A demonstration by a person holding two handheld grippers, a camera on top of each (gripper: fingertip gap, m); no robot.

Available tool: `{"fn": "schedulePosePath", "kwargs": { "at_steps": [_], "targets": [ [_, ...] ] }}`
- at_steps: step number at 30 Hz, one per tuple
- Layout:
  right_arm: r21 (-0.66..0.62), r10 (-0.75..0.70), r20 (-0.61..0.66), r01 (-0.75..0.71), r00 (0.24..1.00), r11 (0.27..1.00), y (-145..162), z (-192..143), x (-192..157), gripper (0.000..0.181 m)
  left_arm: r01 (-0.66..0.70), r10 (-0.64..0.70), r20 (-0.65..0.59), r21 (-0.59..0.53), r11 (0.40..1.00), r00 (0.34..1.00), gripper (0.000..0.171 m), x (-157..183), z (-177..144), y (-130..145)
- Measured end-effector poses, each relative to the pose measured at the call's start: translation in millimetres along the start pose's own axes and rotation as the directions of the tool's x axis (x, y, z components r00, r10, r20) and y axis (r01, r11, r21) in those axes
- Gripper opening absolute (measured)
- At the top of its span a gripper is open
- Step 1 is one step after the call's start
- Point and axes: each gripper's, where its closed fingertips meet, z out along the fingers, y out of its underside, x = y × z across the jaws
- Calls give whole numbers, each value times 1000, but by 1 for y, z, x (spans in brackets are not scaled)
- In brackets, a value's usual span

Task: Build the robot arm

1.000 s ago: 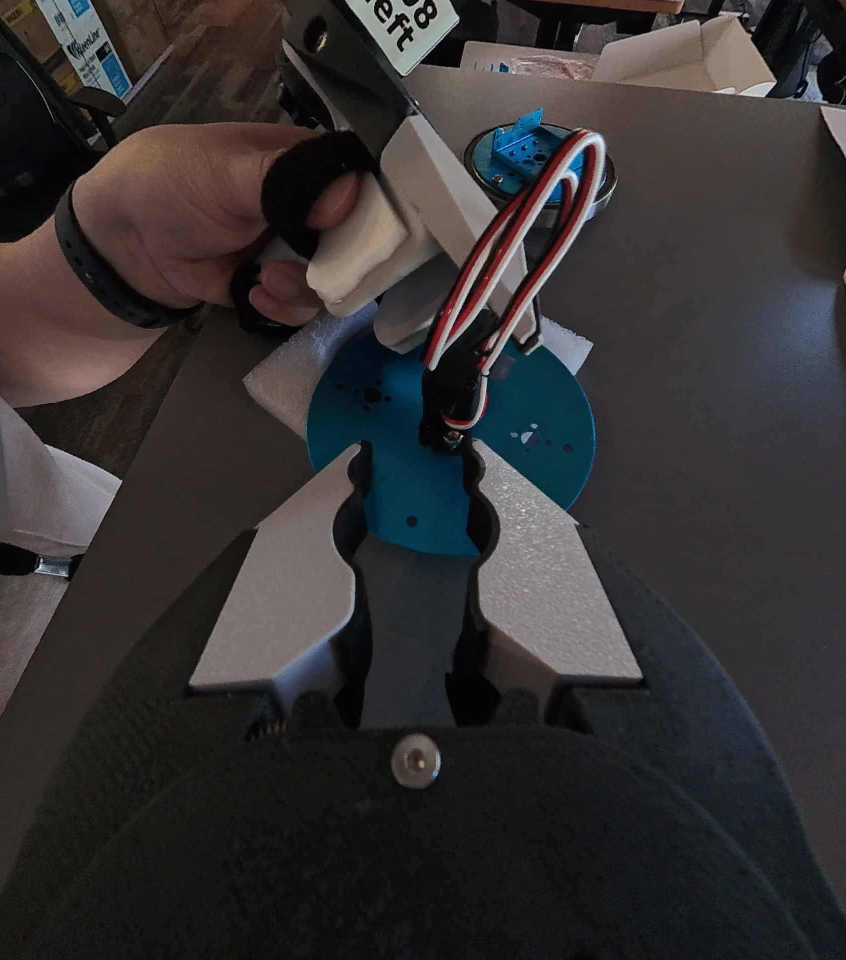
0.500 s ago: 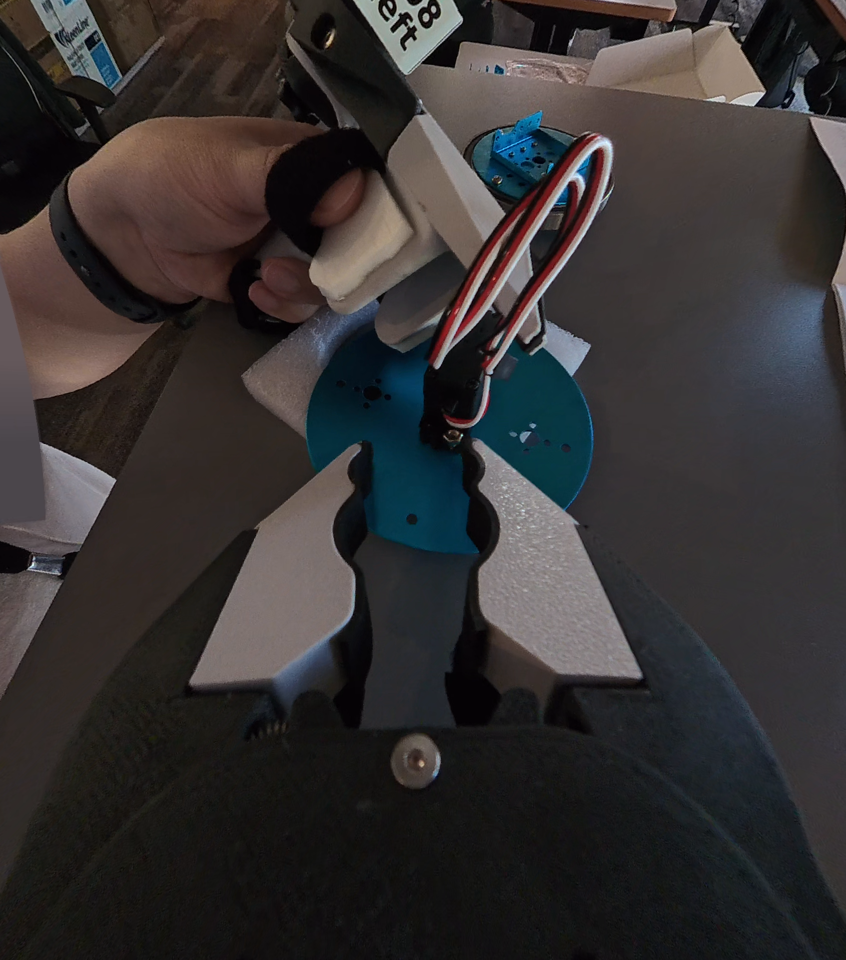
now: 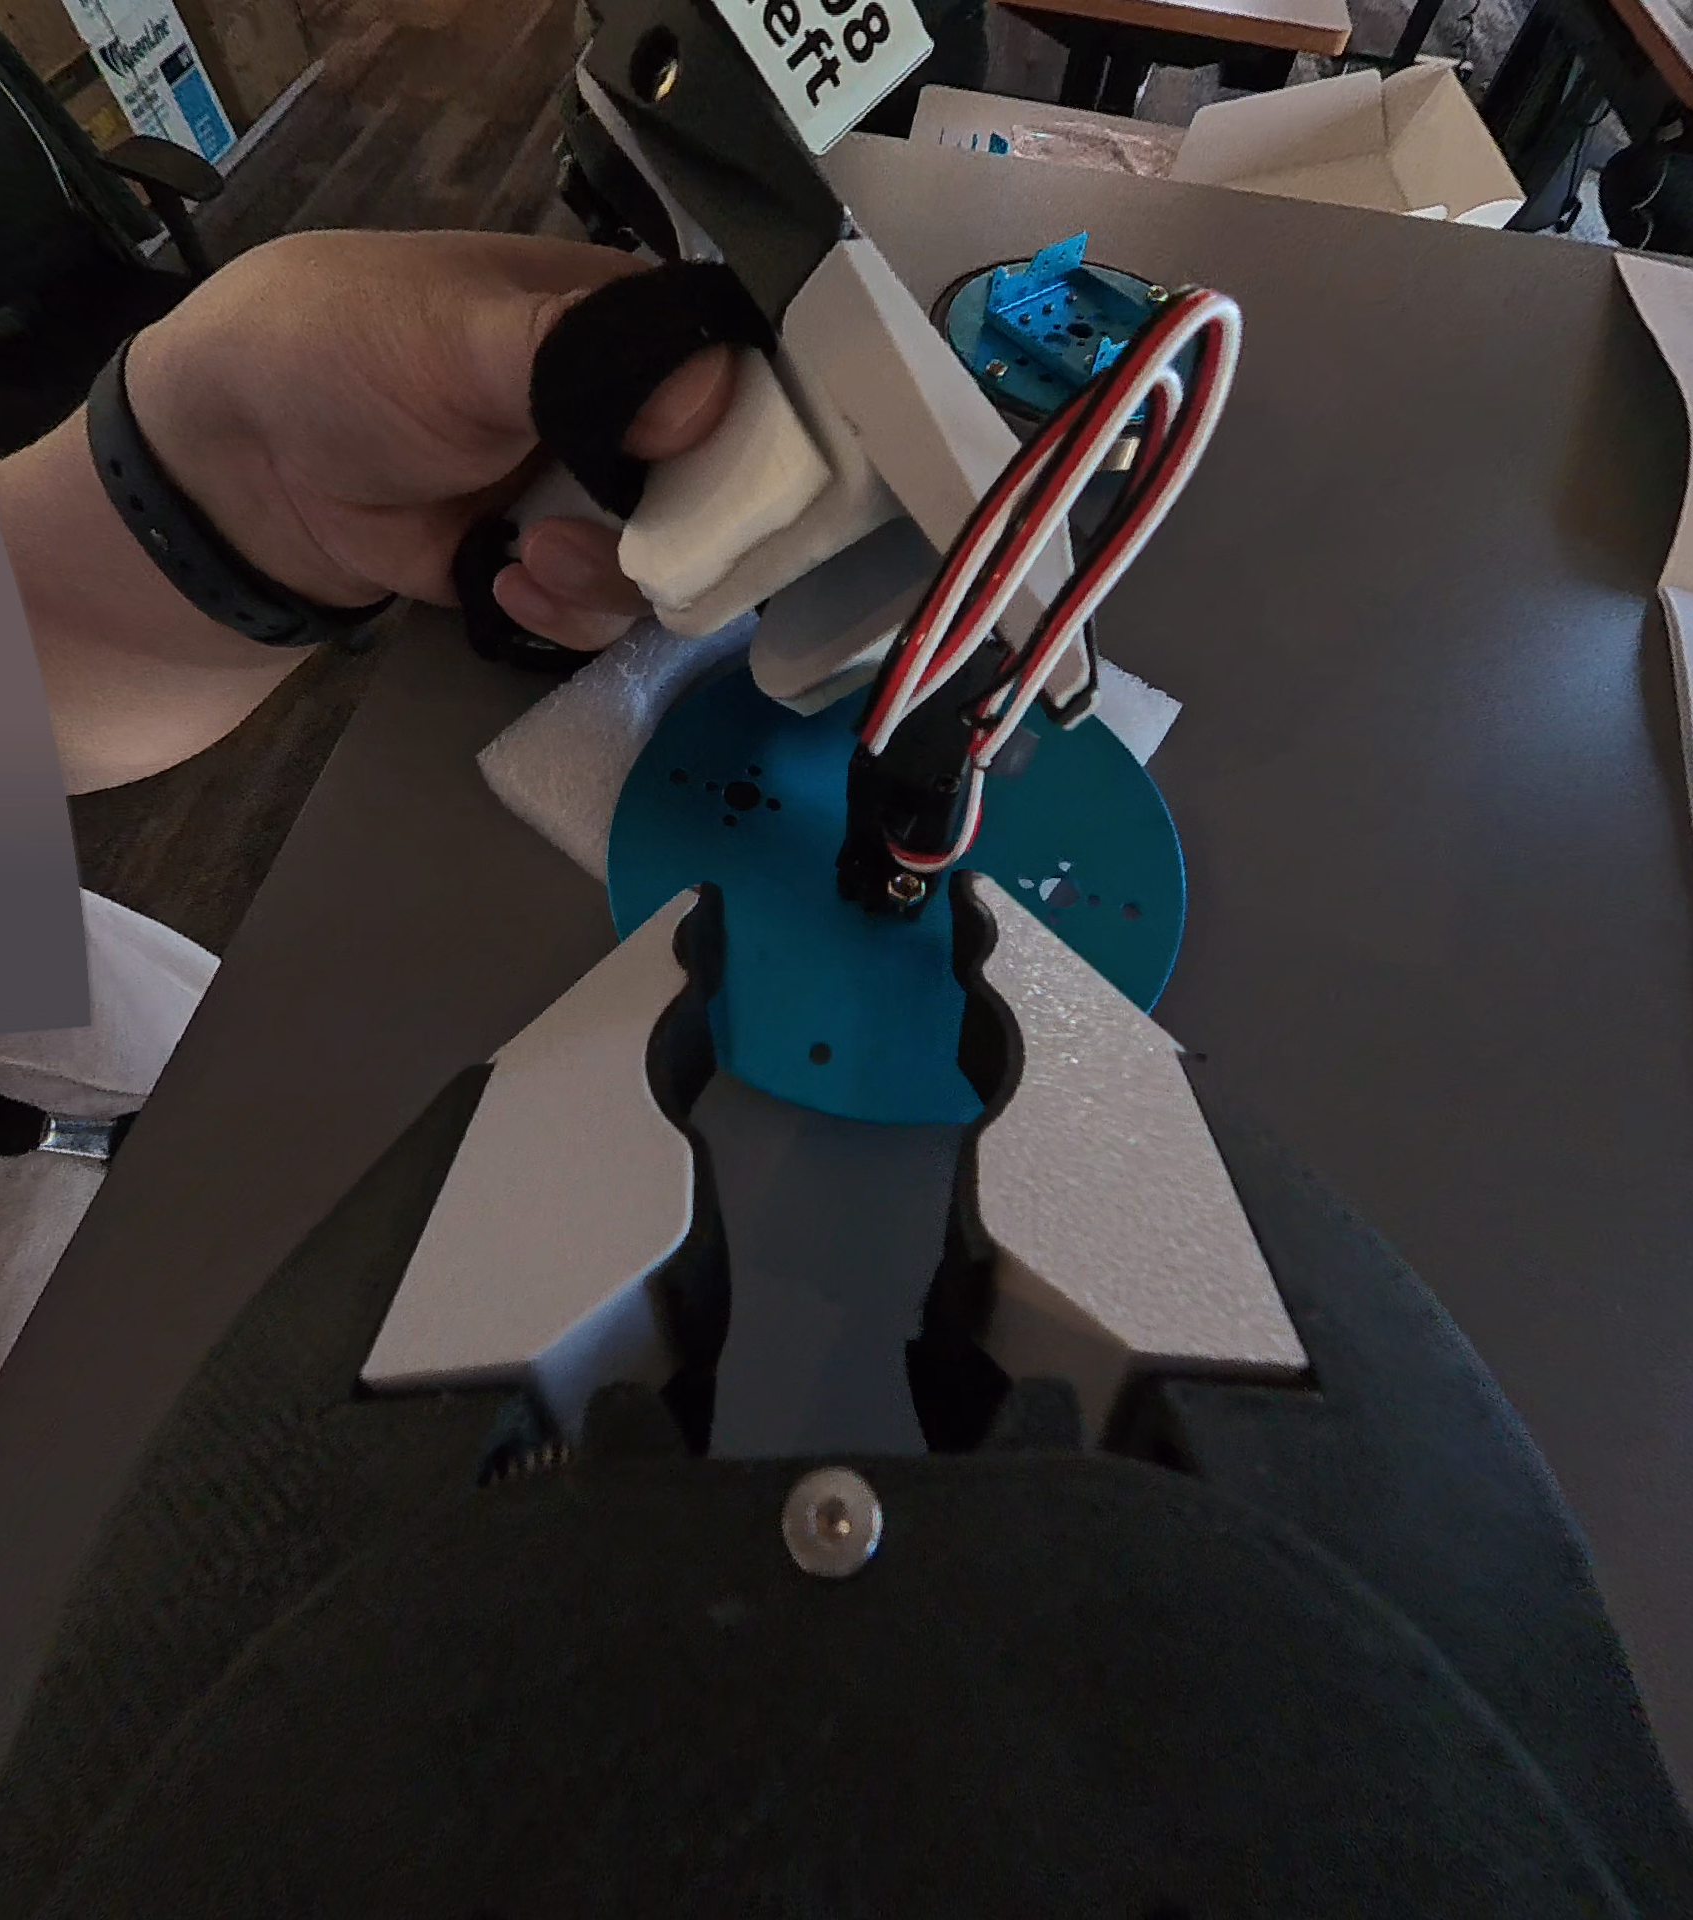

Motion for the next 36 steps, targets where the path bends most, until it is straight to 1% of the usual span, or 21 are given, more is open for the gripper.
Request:
{"fn": "schedulePosePath", "kwargs": {
  "at_steps": [3, 5, 7, 9, 10, 12, 13, 15, 16, 17, 19, 22, 23, 25, 28, 30, 32, 34, 36],
  "targets": [
    [-15, 2, 24, -2, 1000, 1000, 3, 0, -5, 43, 0, 0, 1, 0, 1000, 1000, 0, 0, 0, 0],
    [1, -4, 16, 4, 1000, 1000, 1, -4, -6, 35, 0, 0, 1, 0, 1000, 1000, 0, 0, 0, 0],
    [13, 2, 10, -2, 1000, 1000, 0, -6, -4, 35, 0, 0, 2, 1, 1000, 1000, 0, 0, 0, 0],
    [16, 11, 6, -11, 1000, 1000, -1, -4, -1, 38, 1, -1, 2, 1, 1000, 1000, 0, 0, 0, 0],
    [11, 16, 4, -16, 1000, 1000, 0, -2, 0, 44, 1, -1, 1, 0, 1000, 1000, 0, 0, 0, 0],
    [-9, 20, 23, -20, 1000, 1000, 1, 1, -2, 48, 2, -2, 1, 1, 1000, 1000, 0, 0, 0, 0],
    [-10, 20, 24, -19, 1000, 1000, 1, 1, -3, 47, 2, -2, 1, 1, 1000, 1000, 0, 0, 0, 0],
    [-5, 15, 36, -15, 999, 1000, 1, -2, -7, 38, 2, -2, 1, 1, 1000, 1000, 0, 0, 0, 0],
    [-4, 10, 42, -10, 999, 1000, 2, -4, -8, 28, 3, -3, 1, 1, 1000, 1000, 0, 0, 0, 0],
    [0, 9, 40, -9, 999, 1000, 1, -5, -8, 26, 3, -3, 1, 1, 1000, 1000, 0, 0, 0, 0],
    [9, 16, 31, -16, 999, 1000, 0, -5, -5, 27, 3, -3, 1, 1, 1000, 1000, 0, 0, 0, 0],
    [21, 24, 19, -24, 1000, 999, -2, -2, -1, 42, 4, -4, 0, 0, 1000, 1000, 0, 0, 0, 0],
    [13, 21, 24, -21, 999, 1000, -2, -1, -1, 44, 4, -4, 0, 0, 1000, 1000, 0, 0, 0, 0],
    [-3, 10, 28, -10, 1000, 1000, 0, 0, -4, 43, 4, -4, 0, 1, 1000, 1000, 0, 0, 0, 0],
    [-2, 3, 50, -3, 999, 1000, 1, -4, -9, 25, 3, -3, 1, 1, 1000, 1000, 0, 0, 0, 0],
    [8, 3, 34, -4, 999, 1000, -1, -4, -6, 27, 3, -3, 1, 1, 1000, 1000, 0, 0, 0, 0],
    [7, 0, 18, 0, 1000, 1000, -1, -1, -2, 38, 2, -2, 1, 1, 1000, 1000, 0, 0, 0, 0],
    [-8, 6, 28, -5, 1000, 1000, 0, 1, -3, 42, 2, -2, 1, 3, 1000, 1000, 0, 0, 0, 0],
    [-20, 15, 36, -14, 999, 1000, 3, 0, -6, 40, 2, -2, 1, 2, 1000, 1000, 0, 0, 0, 0]
  ]
}}
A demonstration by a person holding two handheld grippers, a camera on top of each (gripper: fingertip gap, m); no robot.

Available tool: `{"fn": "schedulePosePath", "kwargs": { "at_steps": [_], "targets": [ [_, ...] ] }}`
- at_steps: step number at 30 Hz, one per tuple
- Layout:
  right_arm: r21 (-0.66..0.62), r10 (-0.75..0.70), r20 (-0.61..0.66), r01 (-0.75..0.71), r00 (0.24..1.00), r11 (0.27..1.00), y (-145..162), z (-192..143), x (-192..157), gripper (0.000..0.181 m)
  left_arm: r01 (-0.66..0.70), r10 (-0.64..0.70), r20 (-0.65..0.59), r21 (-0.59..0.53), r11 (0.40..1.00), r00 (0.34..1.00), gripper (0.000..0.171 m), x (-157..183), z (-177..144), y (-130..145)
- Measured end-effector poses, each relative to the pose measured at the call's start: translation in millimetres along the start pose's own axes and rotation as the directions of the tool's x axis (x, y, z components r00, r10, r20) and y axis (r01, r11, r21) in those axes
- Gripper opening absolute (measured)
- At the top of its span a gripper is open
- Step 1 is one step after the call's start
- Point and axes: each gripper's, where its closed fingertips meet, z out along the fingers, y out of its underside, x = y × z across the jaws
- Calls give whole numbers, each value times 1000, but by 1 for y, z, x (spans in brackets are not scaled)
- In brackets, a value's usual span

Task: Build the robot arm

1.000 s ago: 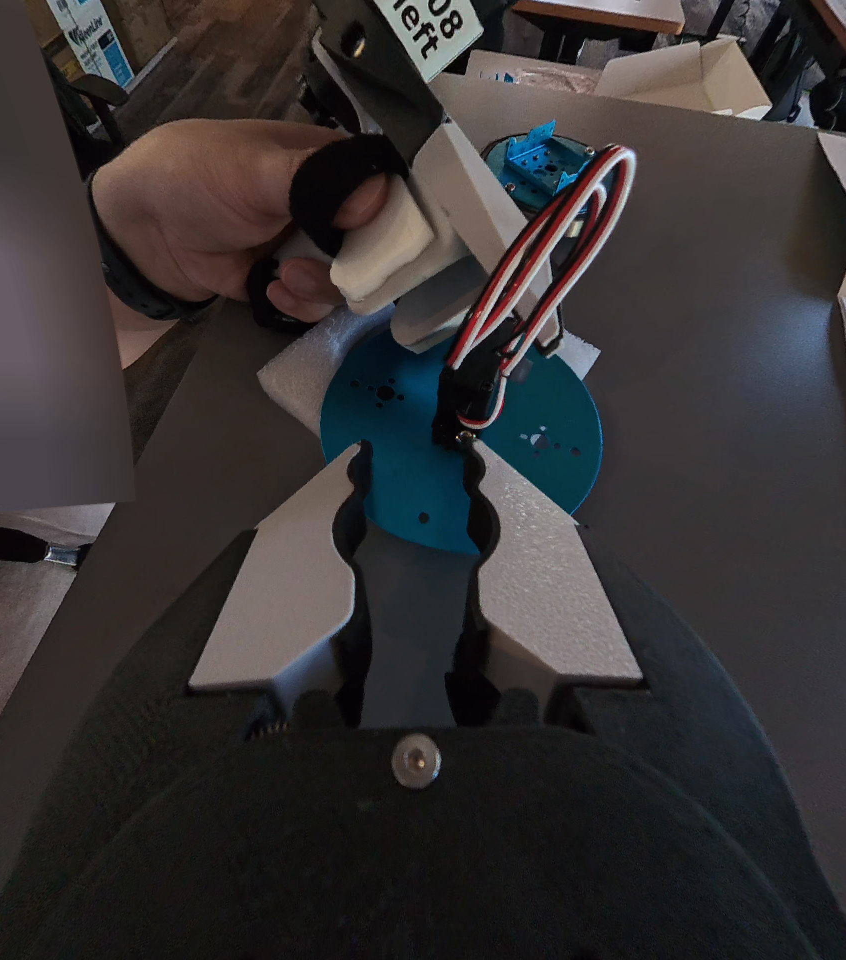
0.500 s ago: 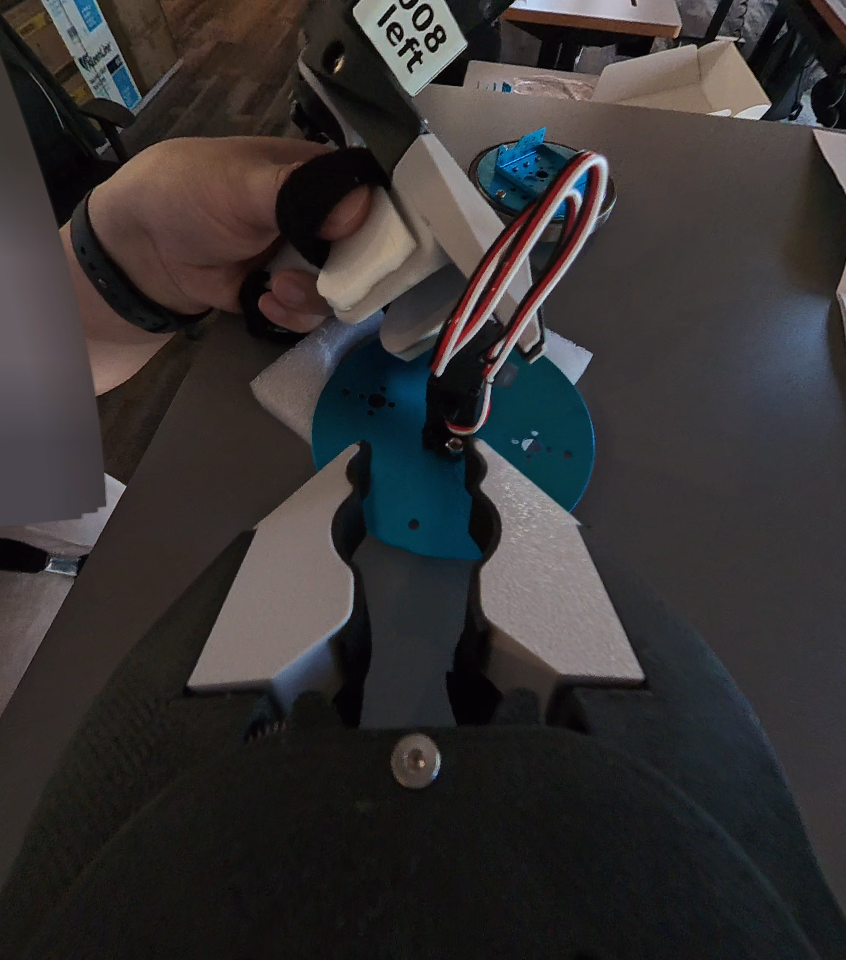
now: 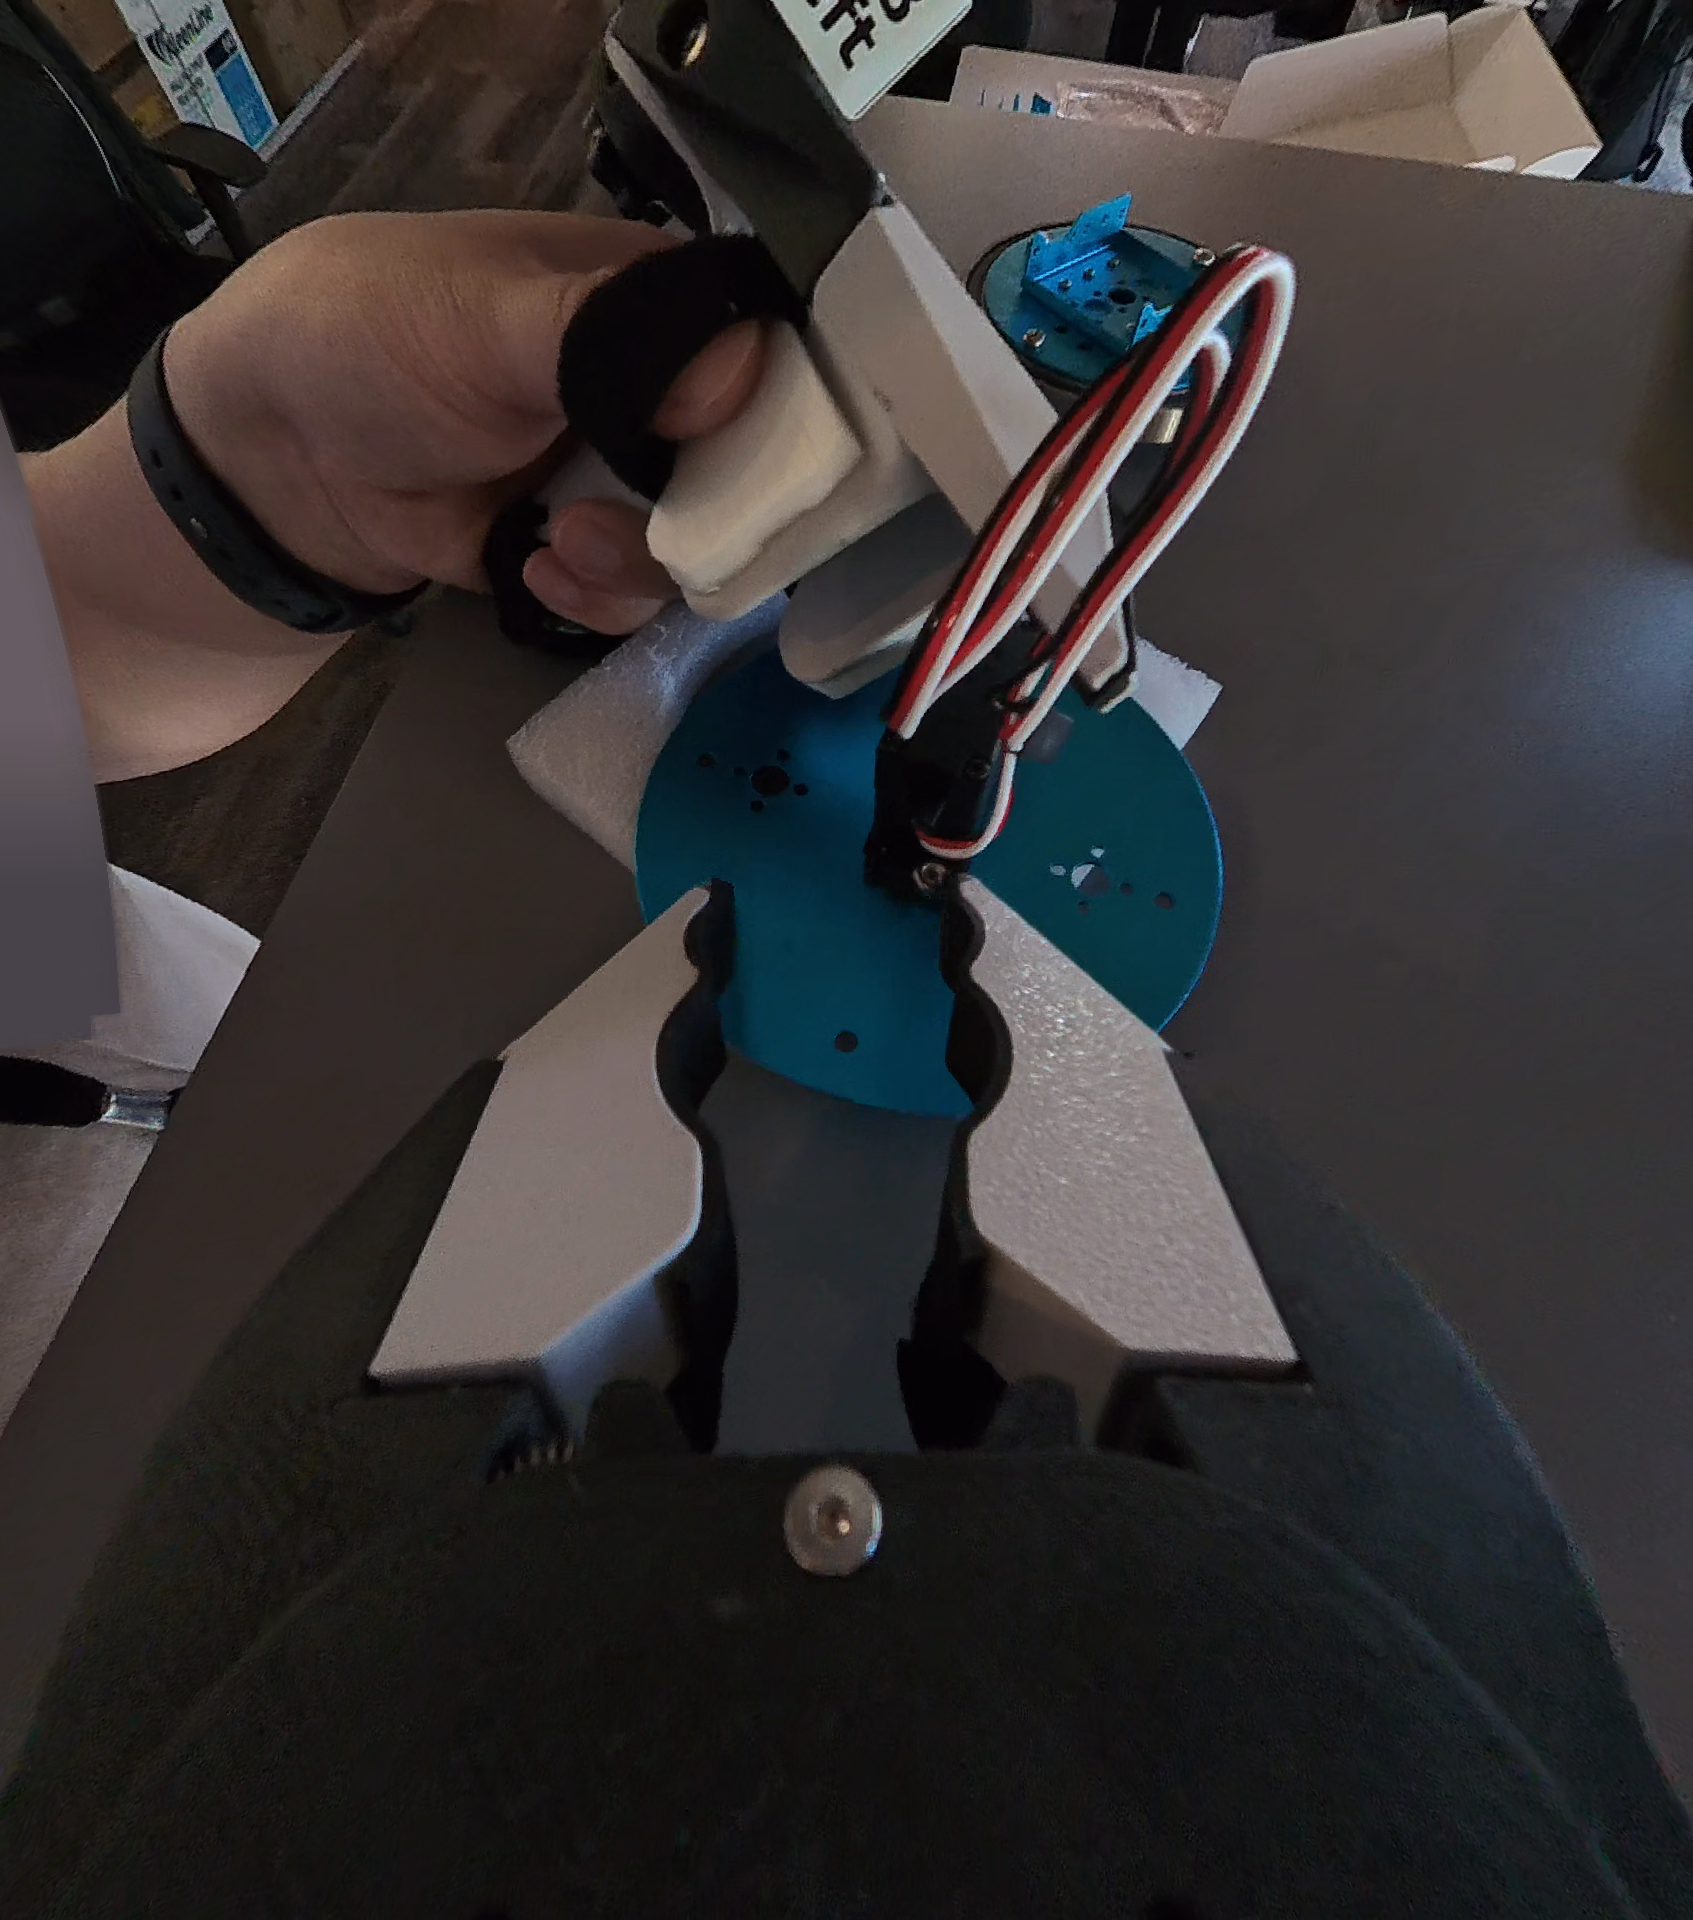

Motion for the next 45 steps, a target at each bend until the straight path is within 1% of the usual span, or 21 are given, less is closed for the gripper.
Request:
{"fn": "schedulePosePath", "kwargs": {
  "at_steps": [1, 2, 3, 5, 9, 11, 17, 19, 20, 22, 23, 25, 26, 28, 30, 32, 34, 36, 39, 42, 45],
  "targets": [
    [-1, -1, 18, 1, 1000, 1000, 0, -2, -3, 28, 0, 0, 0, 0, 1000, 1000, 0, 0, 0, 0],
    [8, 2, 30, -2, 1000, 1000, -1, -4, -5, 21, -1, 1, 0, 0, 1000, 1000, 0, 0, 0, 0],
    [22, 5, 16, -6, 1000, 1000, -3, -5, -2, 22, -1, 1, 0, 1, 1000, 1000, 0, 0, 0, 0],
    [47, 5, -23, -4, 1000, 999, -7, -6, 5, 32, -1, 1, 1, 1, 1000, 1000, 0, 0, 0, 0],
    [20, 21, -10, -21, 1000, 1000, -5, -1, 6, 42, -1, 1, 2, 2, 1000, 1000, 0, 0, 0, 0],
    [-5, 18, -8, -18, 1000, 1000, -1, 0, 5, 42, -2, 2, 1, 2, 1000, 1000, 0, 0, 0, 0],
    [-15, 20, 9, -20, 1000, 1000, -3, 1, 3, 44, -1, 1, 3, 2, 1000, 1000, 0, 0, 0, 0],
    [-40, 21, 12, -20, 1000, 999, 2, -1, 1, 38, -1, 1, 3, 2, 1000, 1000, 0, 0, 0, 0],
    [-32, 13, 18, -12, 1000, 999, 1, -3, -1, 32, -1, 1, 3, 3, 1000, 1000, 0, 0, 0, 0],
    [-3, -2, -4, 2, 1000, 1000, -3, -5, 2, 31, -1, 1, 3, 3, 1000, 1000, 0, 0, 0, 0],
    [-4, -10, -16, 10, 1000, 1000, -4, -5, 4, 36, -1, 1, 3, 3, 1000, 1000, 0, 0, 0, 0],
    [-31, -19, -22, 18, 1000, 999, -2, 0, 7, 51, 0, 0, 3, 3, 1000, 1000, 0, 0, 0, 0],
    [-48, -13, -12, 13, 1000, 999, 1, 2, 6, 54, 0, 0, 3, 3, 1000, 1000, 0, 0, 0, 0],
    [-49, 2, 30, 0, 1000, 999, 1, 3, -1, 48, 0, 0, 3, 3, 1000, 1000, 0, -1, 0, 0],
    [-58, -19, 12, 20, 1000, 998, 3, 0, -1, 44, 0, 0, 2, 3, 1000, 1000, 0, 0, 0, 0],
    [-47, -51, 9, 52, 999, 998, 2, -4, -3, 24, 0, 0, 2, 4, 1000, 1000, 0, 0, 0, 0],
    [-49, -61, -29, 60, 998, 997, 1, -4, 3, 26, 1, -1, 2, 4, 1000, 1000, 0, -1, 0, 0],
    [-59, -62, -53, 59, 997, 997, 1, -1, 9, 33, 1, -1, 2, 4, 1000, 1000, 0, -1, 0, 0],
    [-58, -67, -49, 64, 997, 996, -1, 3, 9, 33, 2, -2, 1, 3, 1000, 1000, 0, -1, 0, 0],
    [-71, -98, -75, 93, 992, 993, -1, 0, 15, 20, 2, -2, 0, 3, 1000, 1000, 0, 0, 0, 0],
    [-71, -73, -69, 68, 995, 995, -2, 1, 20, 7, 5, -5, 0, 4, 1000, 1000, 0, -1, 0, -1]
  ]
}}
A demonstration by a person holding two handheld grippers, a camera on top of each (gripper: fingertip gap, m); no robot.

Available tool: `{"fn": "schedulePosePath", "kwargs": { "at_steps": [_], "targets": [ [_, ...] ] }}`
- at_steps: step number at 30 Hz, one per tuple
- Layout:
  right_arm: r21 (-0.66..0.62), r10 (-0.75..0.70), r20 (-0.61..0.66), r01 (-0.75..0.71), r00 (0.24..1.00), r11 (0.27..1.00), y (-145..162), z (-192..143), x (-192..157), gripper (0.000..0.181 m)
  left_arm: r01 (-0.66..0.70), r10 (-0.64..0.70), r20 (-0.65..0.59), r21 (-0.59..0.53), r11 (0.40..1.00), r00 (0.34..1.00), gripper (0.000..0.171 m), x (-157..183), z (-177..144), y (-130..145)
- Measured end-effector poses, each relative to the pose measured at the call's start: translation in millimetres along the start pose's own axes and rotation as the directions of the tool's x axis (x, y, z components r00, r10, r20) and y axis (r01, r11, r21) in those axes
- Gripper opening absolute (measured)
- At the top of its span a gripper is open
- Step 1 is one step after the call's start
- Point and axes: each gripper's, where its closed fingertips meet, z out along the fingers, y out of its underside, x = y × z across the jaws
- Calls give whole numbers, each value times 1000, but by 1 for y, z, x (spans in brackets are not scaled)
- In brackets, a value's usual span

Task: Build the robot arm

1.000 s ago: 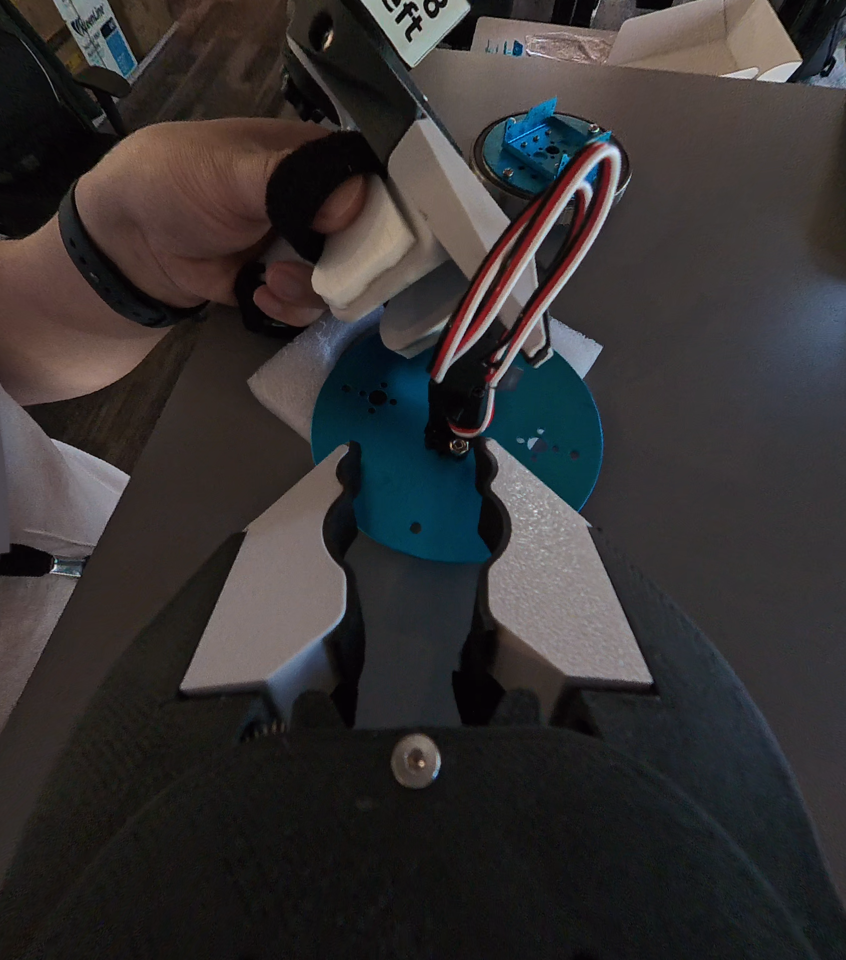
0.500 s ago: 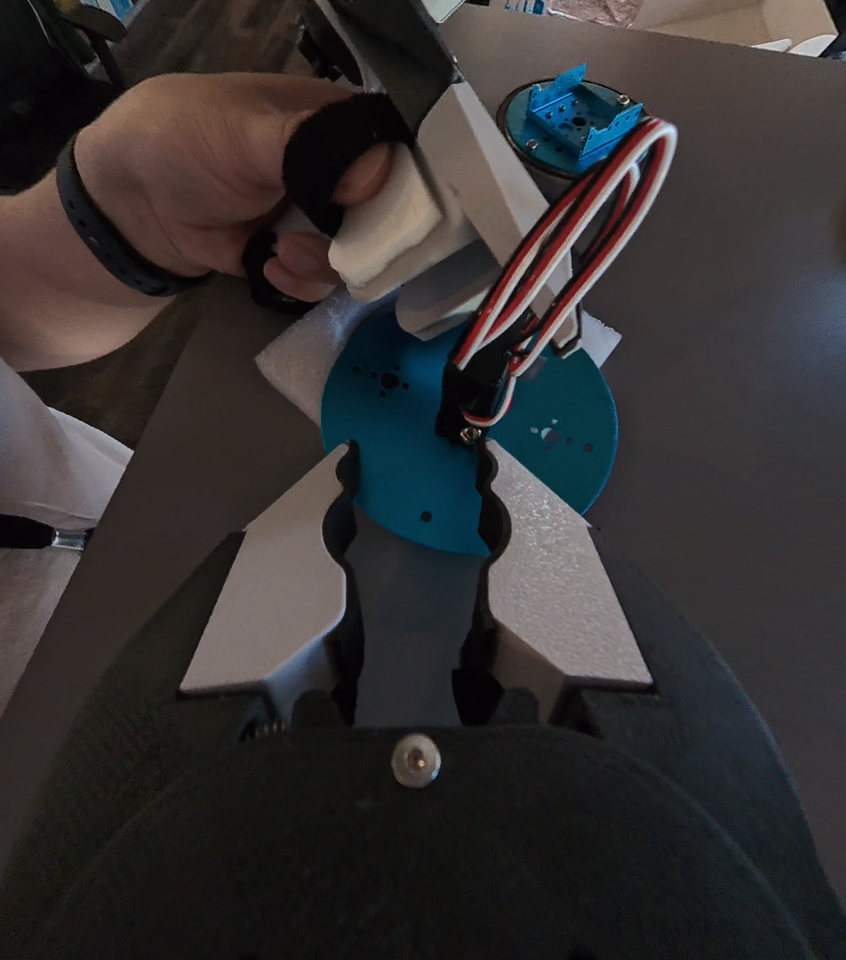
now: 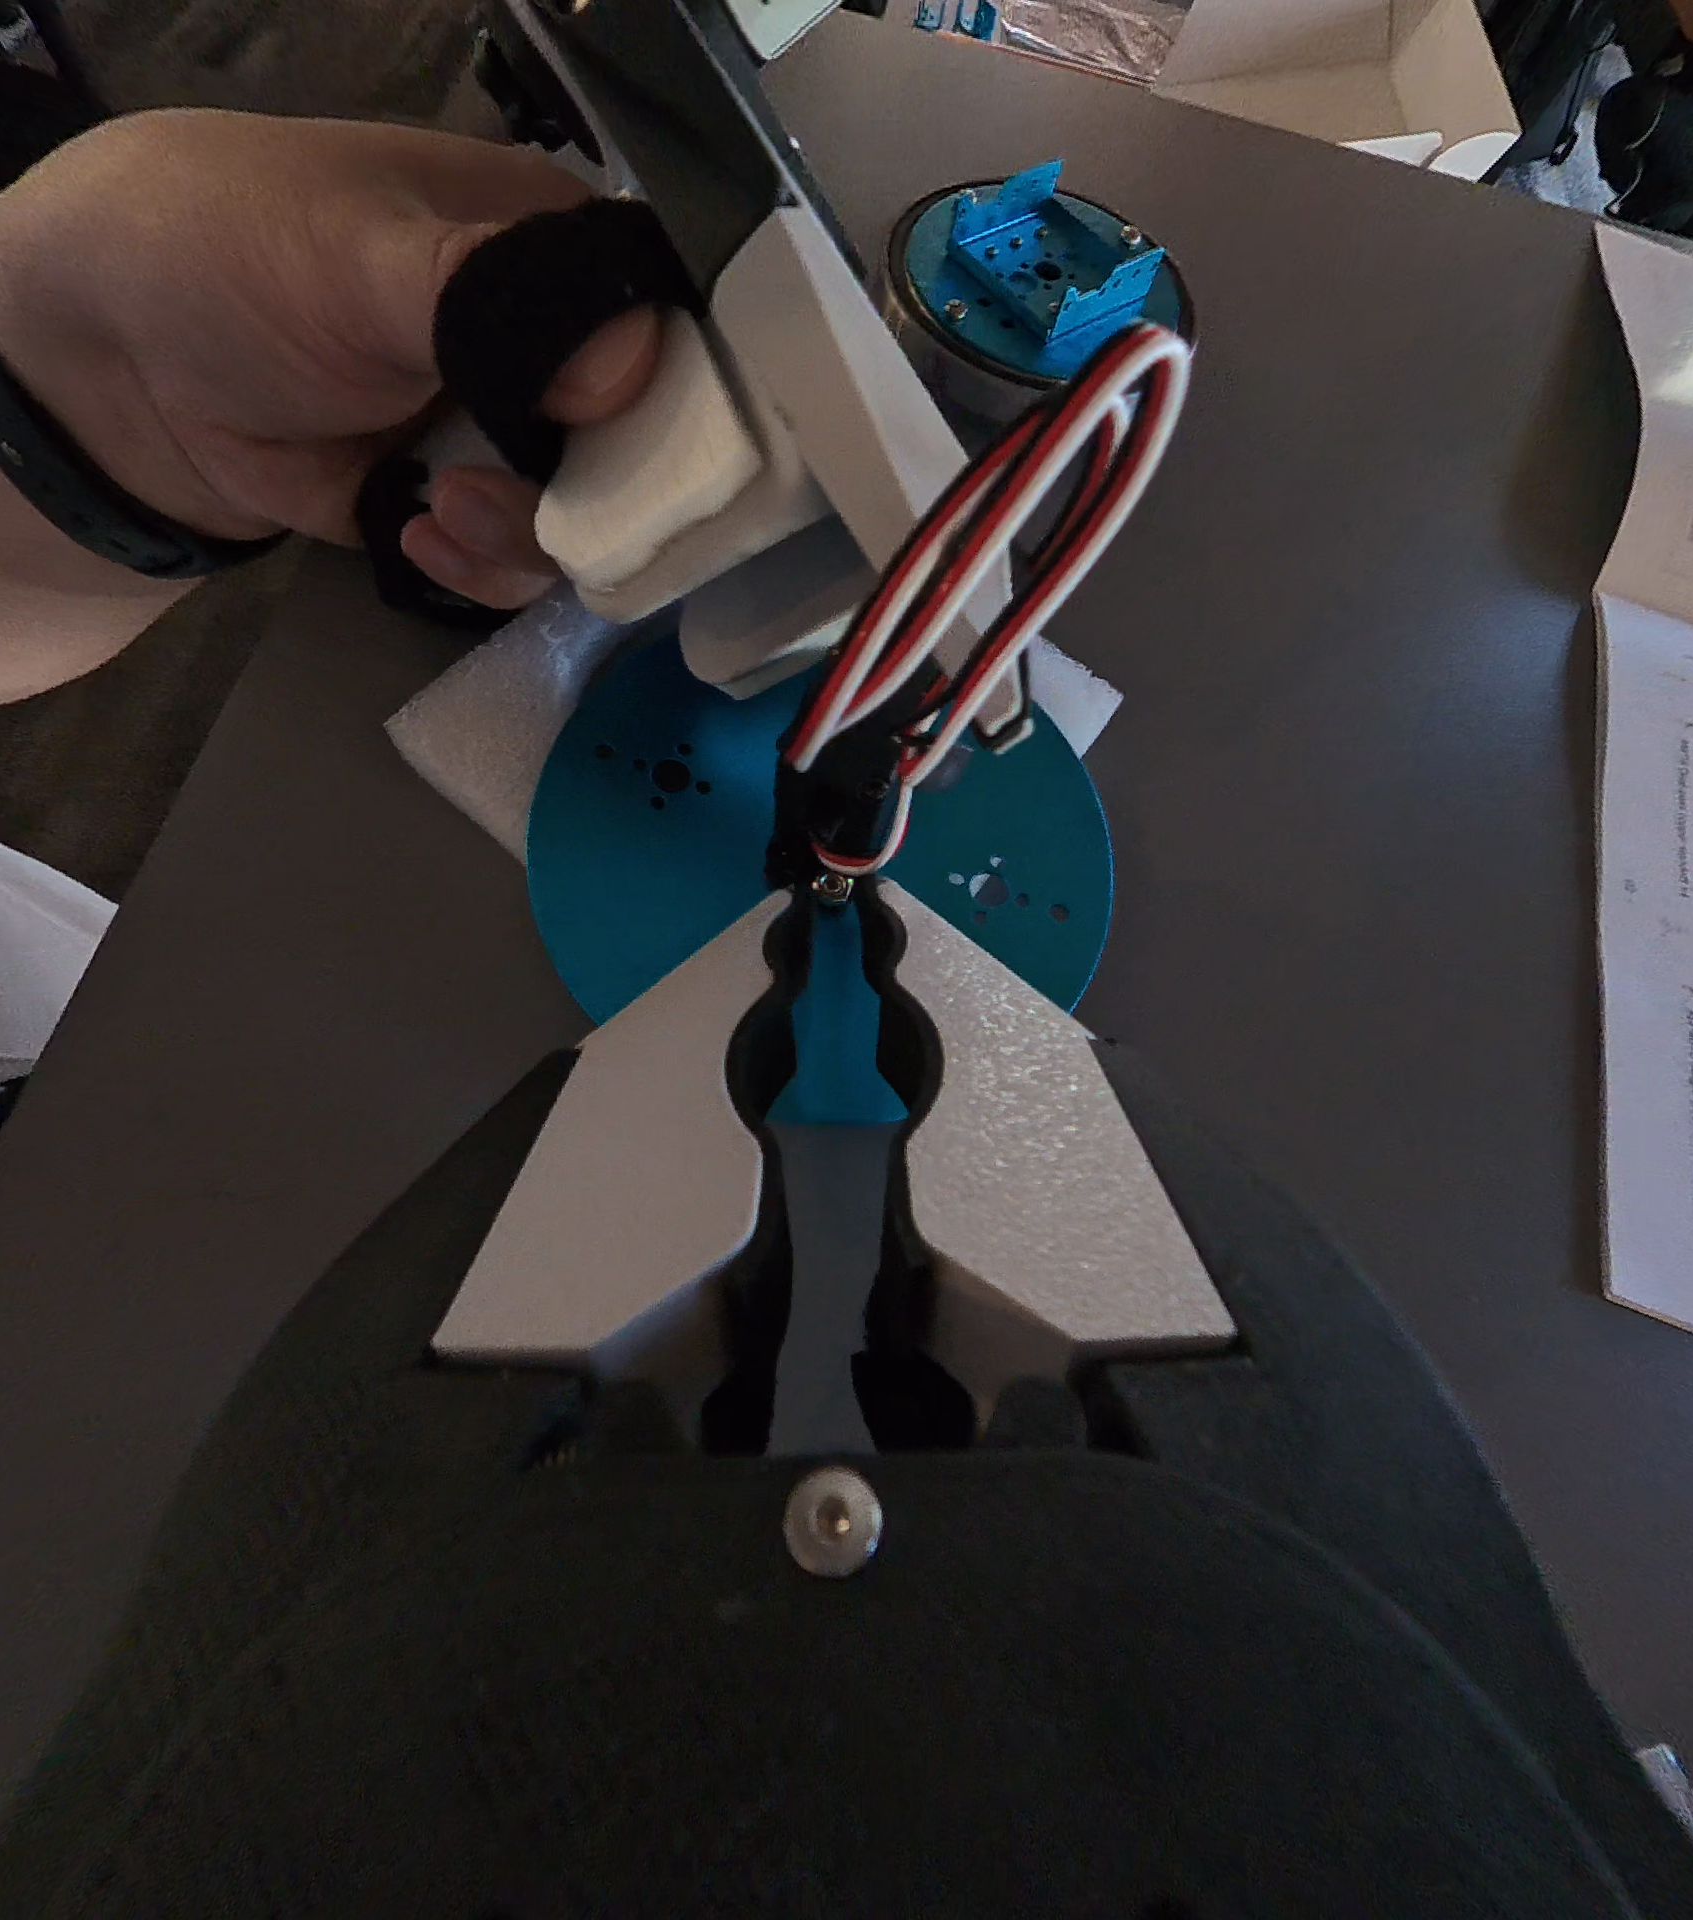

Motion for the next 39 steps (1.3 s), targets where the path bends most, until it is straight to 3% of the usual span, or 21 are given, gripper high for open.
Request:
{"fn": "schedulePosePath", "kwargs": {
  "at_steps": [4, 10, 13, 22, 27, 33, 39],
  "targets": [
    [12, 89, 46, -89, 995, 996, 0, 0, 0, 3, -1, 1, 2, -1, 1000, 1000, 0, 0, 0, 0],
    [7, 82, 37, -82, 996, 997, 0, 0, -1, 6, -2, 2, 5, 0, 1000, 1000, 0, 0, 0, 0],
    [6, 124, 97, -125, 988, 992, -1, -3, -12, 2, -2, 2, 5, 0, 1000, 1000, 0, -1, 1, 0],
    [1, 23, -4, -23, 1000, 1000, 1, 3, 3, 17, -2, 2, 4, 2, 1000, 1000, 0, -1, 1, -1],
    [0, 81, 46, -81, 996, 997, 2, 3, 0, 8, -3, 3, 5, 3, 1000, 1000, 0, -1, 0, -1],
    [-20, 139, 18, -138, 990, 990, 2, 2, 0, 4, -6, 6, 11, 4, 1000, 1000, 0, -1, 0, -1],
    [-18, 291, -23, -291, 956, 956, 3, 2, 1, 3, -10, 10, 18, 6, 1000, 1000, 0, -2, 0, -1]
  ]
}}
